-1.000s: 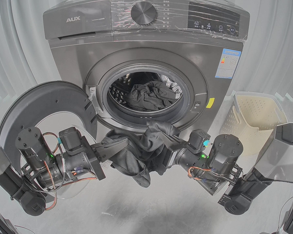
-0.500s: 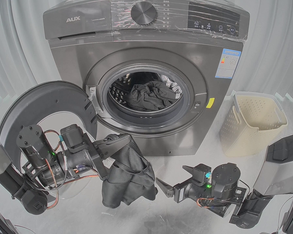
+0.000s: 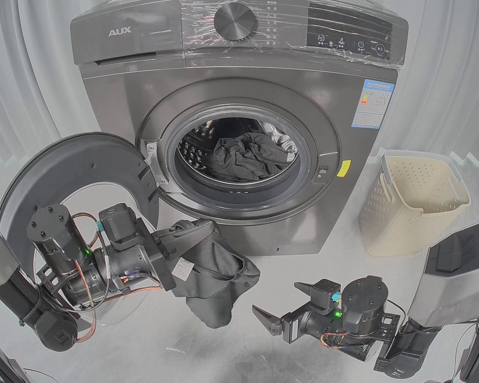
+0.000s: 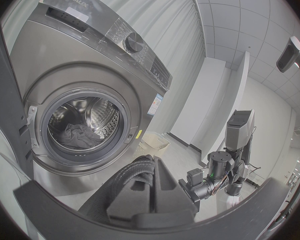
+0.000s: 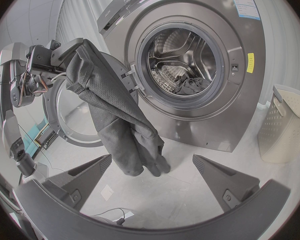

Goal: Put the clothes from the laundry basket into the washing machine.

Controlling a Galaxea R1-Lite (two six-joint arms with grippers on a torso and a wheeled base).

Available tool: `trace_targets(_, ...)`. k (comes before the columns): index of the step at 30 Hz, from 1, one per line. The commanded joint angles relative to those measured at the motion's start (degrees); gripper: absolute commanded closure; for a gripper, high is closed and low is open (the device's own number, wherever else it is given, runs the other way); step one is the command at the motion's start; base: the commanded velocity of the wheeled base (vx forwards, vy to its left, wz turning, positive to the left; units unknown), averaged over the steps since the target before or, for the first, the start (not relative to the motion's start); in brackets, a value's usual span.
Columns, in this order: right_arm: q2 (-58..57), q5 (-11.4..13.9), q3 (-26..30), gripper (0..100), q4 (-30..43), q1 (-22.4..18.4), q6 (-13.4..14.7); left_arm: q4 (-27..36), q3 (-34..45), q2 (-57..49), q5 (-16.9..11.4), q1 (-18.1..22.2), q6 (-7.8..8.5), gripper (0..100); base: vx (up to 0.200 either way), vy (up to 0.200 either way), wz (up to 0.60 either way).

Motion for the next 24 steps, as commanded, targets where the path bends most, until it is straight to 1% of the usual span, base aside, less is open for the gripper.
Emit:
trace_targets(1,0.1,0.2,-0.7,0,-0.1,0.5,0.0,-0.1,-0.1,0.1,0.0,0.1,-0.01,100,0.000,0.000,0.00)
trace_targets(7,0.4,1.4,-3.4,0,-0.2,1.6,0.0,-0.1,-0.1,0.2,0.0,0.1,-0.01,100,0.000,0.000,0.00)
trace_targets(10,1.2,1.4,-6.3,0,-0.3,0.7,0.0,-0.1,0.0,0.3,0.0,0.0,-0.01,100,0.000,0.000,0.00)
trace_targets(11,1.2,1.4,-6.3,0,-0.3,0.7,0.0,-0.1,0.0,0.3,0.0,0.0,-0.01,100,0.000,0.000,0.00)
trace_targets(12,1.3,1.4,-8.5,0,-0.3,0.1,0.0,-0.1,0.0,0.2,0.0,0.0,-0.01,100,0.000,0.000,0.00)
trace_targets(15,1.3,1.4,-10.4,0,-1.1,-0.8,-0.2,0.0,0.0,0.2,0.0,0.0,-0.01,100,0.000,0.000,0.00)
trace_targets(17,1.3,1.4,-10.5,0,-1.1,-0.9,-0.2,-0.1,0.0,0.2,0.0,0.0,-0.01,100,0.000,0.000,0.00)
trace_targets(20,1.2,1.5,-13.0,0,-1.1,-2.2,-0.8,0.0,0.2,0.3,0.0,-0.1,-0.01,100,0.000,0.000,0.00)
trace_targets(24,0.7,1.5,-14.9,0,-1.3,-2.3,-0.7,-0.1,0.3,0.8,0.0,-0.1,0.08,100,0.000,0.000,0.00)
